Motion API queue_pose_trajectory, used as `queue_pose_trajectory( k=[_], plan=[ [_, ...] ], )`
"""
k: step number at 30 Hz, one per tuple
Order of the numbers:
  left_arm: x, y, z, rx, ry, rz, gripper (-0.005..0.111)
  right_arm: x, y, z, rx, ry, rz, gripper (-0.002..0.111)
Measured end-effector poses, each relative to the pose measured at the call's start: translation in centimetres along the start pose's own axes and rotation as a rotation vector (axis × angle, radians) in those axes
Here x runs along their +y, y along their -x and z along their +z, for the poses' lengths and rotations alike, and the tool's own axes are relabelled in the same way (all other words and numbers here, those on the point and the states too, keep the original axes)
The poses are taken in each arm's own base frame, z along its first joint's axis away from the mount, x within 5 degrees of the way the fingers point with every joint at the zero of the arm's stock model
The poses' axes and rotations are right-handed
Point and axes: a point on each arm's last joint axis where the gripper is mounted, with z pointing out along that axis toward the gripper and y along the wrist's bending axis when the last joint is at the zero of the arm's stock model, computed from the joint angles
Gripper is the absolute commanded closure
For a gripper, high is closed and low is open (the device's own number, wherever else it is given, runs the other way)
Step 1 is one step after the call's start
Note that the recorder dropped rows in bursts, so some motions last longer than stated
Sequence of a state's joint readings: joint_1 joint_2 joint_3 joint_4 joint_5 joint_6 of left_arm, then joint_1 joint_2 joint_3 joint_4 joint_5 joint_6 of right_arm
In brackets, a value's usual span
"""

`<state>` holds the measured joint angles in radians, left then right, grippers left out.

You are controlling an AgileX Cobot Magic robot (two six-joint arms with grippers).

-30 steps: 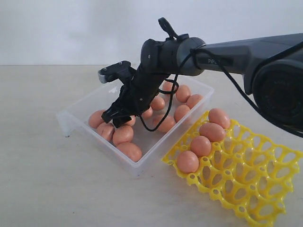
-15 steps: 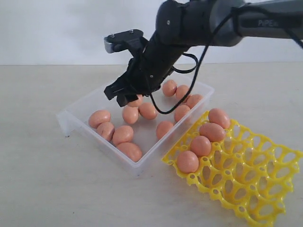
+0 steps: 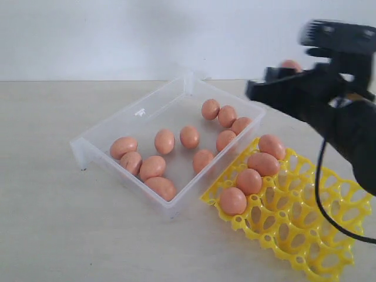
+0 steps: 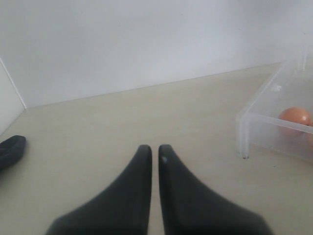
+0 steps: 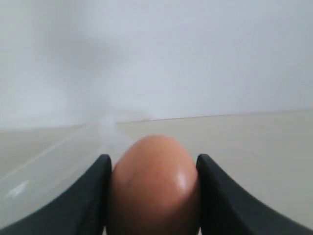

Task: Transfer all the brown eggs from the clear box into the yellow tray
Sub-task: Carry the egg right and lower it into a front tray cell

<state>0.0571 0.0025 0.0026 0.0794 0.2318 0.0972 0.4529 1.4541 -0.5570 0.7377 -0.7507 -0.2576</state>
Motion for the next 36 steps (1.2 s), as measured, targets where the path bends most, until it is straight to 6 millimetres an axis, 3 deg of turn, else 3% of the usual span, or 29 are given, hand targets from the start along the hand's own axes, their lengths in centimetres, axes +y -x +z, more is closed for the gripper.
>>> queue_pose_trajectory(
  k=[5, 8, 11, 15, 19, 22, 25, 31, 36],
  plan=[
    [0.0, 0.0, 0.0, 0.0, 0.0, 0.0, 0.103, -7.3, -2.1, -1.6, -0.055, -0.374, 0.444, 0.108],
    [0.0, 0.0, 0.0, 0.0, 0.0, 0.0, 0.103, -9.9, -2.7, -1.7, -0.053, -0.382, 0.686, 0.108],
    [0.0, 0.0, 0.0, 0.0, 0.0, 0.0, 0.103, -11.4, -1.8, -0.5, -0.084, -0.234, 0.761, 0.108],
    [0.0, 0.0, 0.0, 0.0, 0.0, 0.0, 0.103, -13.5, 1.3, 2.7, -0.166, 0.121, 0.783, 0.108],
    [0.0, 0.0, 0.0, 0.0, 0.0, 0.0, 0.103, -15.1, 2.7, 6.5, -0.013, 0.428, 0.71, 0.108],
    [0.0, 0.0, 0.0, 0.0, 0.0, 0.0, 0.103, -14.7, 1.7, 8.0, 0.232, 0.595, 0.527, 0.108],
    [0.0, 0.0, 0.0, 0.0, 0.0, 0.0, 0.103, -13.4, 0.6, 7.9, 0.402, 0.717, 0.364, 0.108],
    [0.0, 0.0, 0.0, 0.0, 0.0, 0.0, 0.103, -10.0, -1.7, 6.9, 0.62, 0.902, 0.139, 0.108],
    [0.0, 0.0, 0.0, 0.0, 0.0, 0.0, 0.103, -6.4, -3.1, 6.3, 0.638, 1.073, -0.072, 0.108]
  ],
)
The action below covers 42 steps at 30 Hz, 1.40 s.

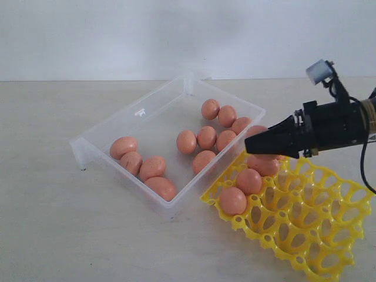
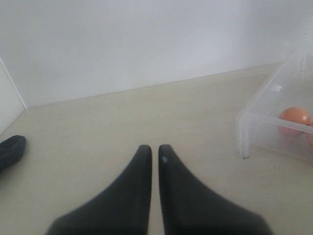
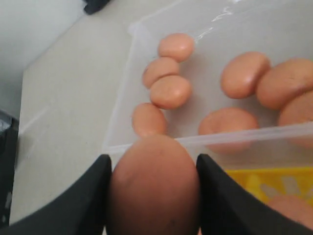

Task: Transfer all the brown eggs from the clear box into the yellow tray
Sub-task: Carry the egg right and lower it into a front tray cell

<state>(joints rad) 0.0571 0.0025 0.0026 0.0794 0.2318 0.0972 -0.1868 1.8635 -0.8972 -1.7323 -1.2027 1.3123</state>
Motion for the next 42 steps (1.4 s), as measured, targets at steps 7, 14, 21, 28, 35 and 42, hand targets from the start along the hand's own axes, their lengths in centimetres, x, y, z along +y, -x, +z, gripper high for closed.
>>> queue_pose_trajectory(
  k=[7, 14, 21, 28, 35, 42],
  plan=[
    [0.0, 0.0, 0.0, 0.0, 0.0, 0.0, 0.103, 1.8, -1.8, 2.0, 0.052, 0.091, -0.278, 0.108],
    [0.0, 0.0, 0.0, 0.0, 0.0, 0.0, 0.103, 3.0, -4.7, 2.2, 0.077, 0.13, -0.365, 0.108],
    [0.0, 0.0, 0.0, 0.0, 0.0, 0.0, 0.103, 2.6, -5.0, 2.2, 0.108, 0.083, -0.358, 0.108],
    [0.0, 0.0, 0.0, 0.0, 0.0, 0.0, 0.103, 2.5, -5.1, 2.2, 0.12, 0.064, -0.214, 0.108],
    [0.0, 0.0, 0.0, 0.0, 0.0, 0.0, 0.103, 2.5, -5.8, 2.3, 0.142, 0.034, -0.111, 0.108],
    [0.0, 0.0, 0.0, 0.0, 0.0, 0.0, 0.103, 2.2, -6.8, 2.2, 0.191, -0.026, -0.15, 0.108]
  ],
)
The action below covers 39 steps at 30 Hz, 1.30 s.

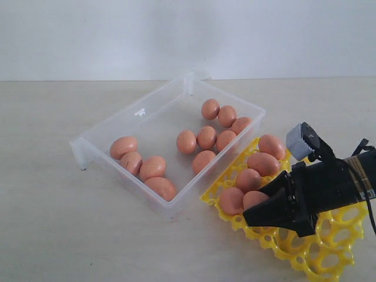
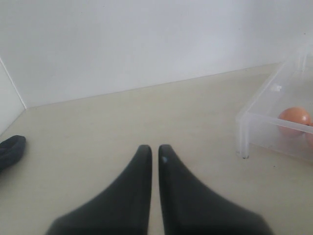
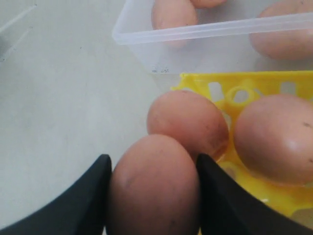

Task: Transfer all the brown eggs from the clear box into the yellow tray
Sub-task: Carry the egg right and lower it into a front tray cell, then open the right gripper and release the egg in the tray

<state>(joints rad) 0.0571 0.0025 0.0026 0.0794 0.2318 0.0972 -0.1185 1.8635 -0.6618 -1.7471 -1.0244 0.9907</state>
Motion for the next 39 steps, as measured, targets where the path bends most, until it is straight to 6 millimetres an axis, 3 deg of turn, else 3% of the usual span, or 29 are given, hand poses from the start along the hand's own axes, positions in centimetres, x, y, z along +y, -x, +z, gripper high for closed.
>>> queue_pose_trajectory(
  k=[8, 10, 13, 15, 23, 29, 31, 34, 35, 39],
  plan=[
    [0.0, 0.0, 0.0, 0.0, 0.0, 0.0, 0.103, 0.0, 0.0, 0.0, 0.002, -0.003, -0.013, 0.105],
    [0.0, 0.0, 0.0, 0.0, 0.0, 0.0, 0.103, 0.0, 0.0, 0.0, 0.002, -0.003, -0.013, 0.092],
    [0.0, 0.0, 0.0, 0.0, 0.0, 0.0, 0.103, 0.0, 0.0, 0.0, 0.002, -0.003, -0.013, 0.057],
    [0.0, 0.0, 0.0, 0.0, 0.0, 0.0, 0.103, 0.0, 0.0, 0.0, 0.002, -0.003, -0.015, 0.047],
    [0.0, 0.0, 0.0, 0.0, 0.0, 0.0, 0.103, 0.0, 0.3, 0.0, -0.032, -0.008, 0.006, 0.047],
    [0.0, 0.0, 0.0, 0.0, 0.0, 0.0, 0.103, 0.1, 3.1, -1.2, -0.227, -0.092, 0.045, 0.049],
    [0.0, 0.0, 0.0, 0.0, 0.0, 0.0, 0.103, 0.4, 3.9, -1.7, -0.256, -0.111, 0.024, 0.061],
    [0.0, 0.0, 0.0, 0.0, 0.0, 0.0, 0.103, 1.3, 4.9, -2.6, -0.268, -0.113, 0.026, 0.101],
    [0.0, 0.0, 0.0, 0.0, 0.0, 0.0, 0.103, 1.7, 5.1, -2.8, -0.259, -0.109, 0.044, 0.107],
    [0.0, 0.0, 0.0, 0.0, 0.0, 0.0, 0.103, 3.3, 5.4, -4.0, -0.15, -0.133, 0.072, 0.108]
  ],
)
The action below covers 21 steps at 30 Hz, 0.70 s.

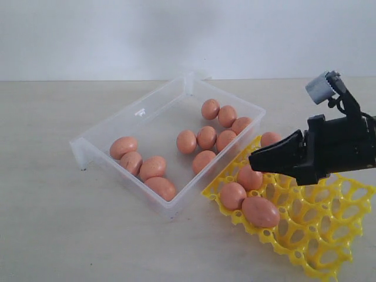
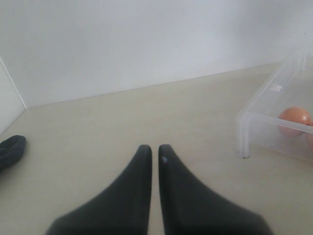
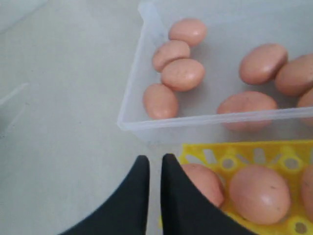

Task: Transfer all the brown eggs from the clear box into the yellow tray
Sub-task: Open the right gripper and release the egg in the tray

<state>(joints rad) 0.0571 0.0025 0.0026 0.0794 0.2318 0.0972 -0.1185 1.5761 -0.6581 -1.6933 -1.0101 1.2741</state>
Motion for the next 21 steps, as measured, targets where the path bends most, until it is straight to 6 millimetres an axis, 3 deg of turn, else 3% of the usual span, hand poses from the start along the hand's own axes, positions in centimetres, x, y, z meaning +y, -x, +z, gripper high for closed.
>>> queue_pose_trajectory(
  k=[5, 9, 11, 21],
  plan=[
    [0.0, 0.0, 0.0, 0.0, 0.0, 0.0, 0.103, 0.6, 0.1, -1.0, 0.02, -0.113, 0.119, 0.109],
    [0.0, 0.0, 0.0, 0.0, 0.0, 0.0, 0.103, 1.0, -2.3, -0.6, 0.079, -0.124, 0.179, 0.109],
    [0.0, 0.0, 0.0, 0.0, 0.0, 0.0, 0.103, 1.3, -3.3, -0.2, 0.127, -0.149, 0.173, 0.109],
    [0.0, 0.0, 0.0, 0.0, 0.0, 0.0, 0.103, 1.4, -4.9, 0.6, 0.215, -0.257, 0.147, 0.109]
  ],
)
